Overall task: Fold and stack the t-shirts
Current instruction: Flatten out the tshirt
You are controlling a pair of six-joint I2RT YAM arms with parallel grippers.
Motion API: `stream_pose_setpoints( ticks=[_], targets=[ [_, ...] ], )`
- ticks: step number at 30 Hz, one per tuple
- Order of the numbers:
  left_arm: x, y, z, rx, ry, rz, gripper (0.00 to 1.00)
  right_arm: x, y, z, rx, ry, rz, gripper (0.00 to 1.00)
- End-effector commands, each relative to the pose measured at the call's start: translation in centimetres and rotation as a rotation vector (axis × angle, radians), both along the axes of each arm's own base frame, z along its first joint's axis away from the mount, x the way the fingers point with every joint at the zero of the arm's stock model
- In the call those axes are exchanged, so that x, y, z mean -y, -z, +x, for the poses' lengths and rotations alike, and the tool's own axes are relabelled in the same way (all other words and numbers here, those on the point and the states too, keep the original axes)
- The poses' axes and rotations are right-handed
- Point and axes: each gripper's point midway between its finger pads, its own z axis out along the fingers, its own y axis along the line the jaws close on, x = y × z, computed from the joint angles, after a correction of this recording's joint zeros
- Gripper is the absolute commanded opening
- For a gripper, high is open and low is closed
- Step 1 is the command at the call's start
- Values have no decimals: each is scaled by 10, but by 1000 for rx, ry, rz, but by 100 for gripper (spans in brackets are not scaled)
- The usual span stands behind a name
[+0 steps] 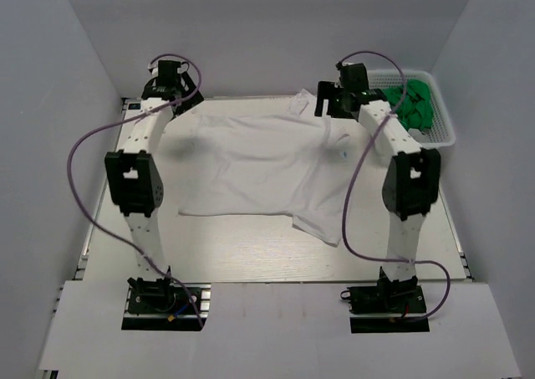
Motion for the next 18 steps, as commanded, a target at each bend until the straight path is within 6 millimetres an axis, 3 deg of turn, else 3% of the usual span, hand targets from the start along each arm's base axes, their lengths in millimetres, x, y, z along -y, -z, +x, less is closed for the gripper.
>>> stream_pose_setpoints(
  ticks=[1, 2, 3, 4, 5, 6, 7, 8, 9, 10, 11, 12, 13, 15, 18],
  targets=[
    [-9, -7, -86, -152, -92, -11, 100, 4, -16, -45, -22, 26, 36, 90],
    [-9, -21, -107, -147, -111, -28, 100, 6, -10, -65, -53, 32, 39, 90],
    [-11, 9, -139, -245, -125, -26, 100, 12, -1, -87, -88, 50, 39, 90],
    [-12, 17, -158, -276, -158, -46, 100, 12, -13, -101, -74, 63, 68, 90],
    [-9, 25, -178, -312, -167, -52, 100, 17, 11, -122, -134, 75, 57, 90],
    [-9, 38, -213, -356, -175, -64, 100, 19, 14, -133, -142, 83, 62, 90],
    [-5, 45, -230, -376, -197, -104, 100, 25, 9, -157, -141, 101, 82, 90],
    [-4, 52, -247, -398, -202, -121, 100, 31, 27, -177, -191, 112, 68, 90],
    [-4, 77, -276, -459, -211, -123, 100, 35, 41, -195, -232, 116, 61, 90],
    [-4, 71, -285, -420, -231, -146, 100, 38, 28, -208, -212, 113, 75, 90],
    [-2, 76, -289, -403, -222, -162, 100, 40, 42, -224, -258, 114, 73, 90],
    [-1, 94, -307, -444, -229, -172, 100, 43, 49, -238, -280, 117, 74, 90],
    [0, 97, -312, -445, -224, -180, 100, 45, 48, -246, -284, 116, 76, 90],
    [1, 110, -325, -475, -245, -196, 100, 42, 66, -273, -360, 96, 104, 90],
    [-4, 125, -334, -516, -265, -180, 100, 42, 74, -293, -401, 104, 135, 90]
  ],
)
